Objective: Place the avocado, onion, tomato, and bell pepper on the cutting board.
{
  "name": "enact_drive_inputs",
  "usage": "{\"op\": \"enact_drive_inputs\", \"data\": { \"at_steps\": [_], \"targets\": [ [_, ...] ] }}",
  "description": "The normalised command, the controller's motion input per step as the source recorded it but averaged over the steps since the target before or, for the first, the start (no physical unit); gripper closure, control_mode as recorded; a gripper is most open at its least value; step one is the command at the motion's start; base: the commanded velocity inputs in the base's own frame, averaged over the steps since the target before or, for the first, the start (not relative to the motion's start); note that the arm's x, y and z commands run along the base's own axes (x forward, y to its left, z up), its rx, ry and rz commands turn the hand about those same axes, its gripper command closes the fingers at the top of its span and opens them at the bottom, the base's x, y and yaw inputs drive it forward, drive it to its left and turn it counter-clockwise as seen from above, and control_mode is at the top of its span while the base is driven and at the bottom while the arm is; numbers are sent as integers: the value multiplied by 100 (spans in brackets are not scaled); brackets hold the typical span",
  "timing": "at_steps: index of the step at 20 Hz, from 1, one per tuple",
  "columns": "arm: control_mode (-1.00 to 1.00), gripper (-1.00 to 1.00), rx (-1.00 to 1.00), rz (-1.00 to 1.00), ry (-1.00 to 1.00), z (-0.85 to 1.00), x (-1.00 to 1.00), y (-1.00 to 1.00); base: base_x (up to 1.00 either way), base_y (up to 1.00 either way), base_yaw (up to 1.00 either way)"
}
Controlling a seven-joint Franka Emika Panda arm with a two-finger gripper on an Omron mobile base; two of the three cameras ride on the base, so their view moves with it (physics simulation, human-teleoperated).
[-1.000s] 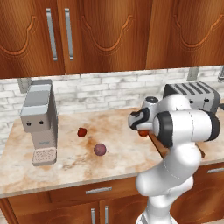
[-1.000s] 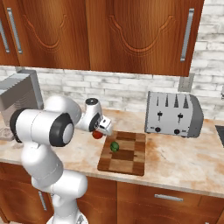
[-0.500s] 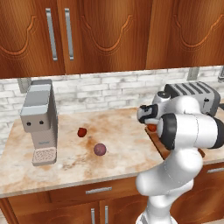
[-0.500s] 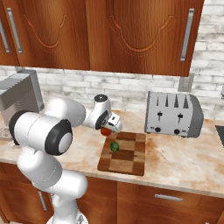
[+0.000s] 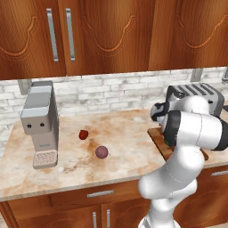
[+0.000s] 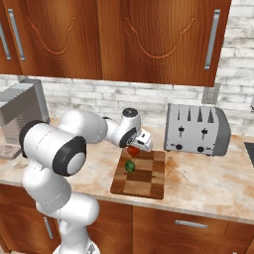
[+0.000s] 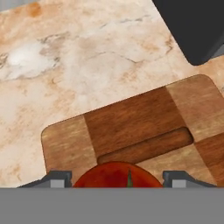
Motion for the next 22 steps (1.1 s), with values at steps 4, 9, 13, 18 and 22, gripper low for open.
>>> {"op": "enact_drive_inputs", "data": {
  "at_steps": [4, 9, 13, 18, 22],
  "targets": [
    [-100, 100, 0, -1, 0, -4, -10, -21, 0, 0, 0],
    [-100, 100, 1, -1, 6, -19, -9, -13, 0, 0, 0],
    [-100, 100, 0, 0, 9, -25, 0, -2, 0, 0, 0],
    [-100, 100, 0, 0, 5, -19, 0, 0, 0, 0, 0],
    [-100, -100, 0, 0, 2, -29, 0, 0, 0, 0, 0]
  ]
}}
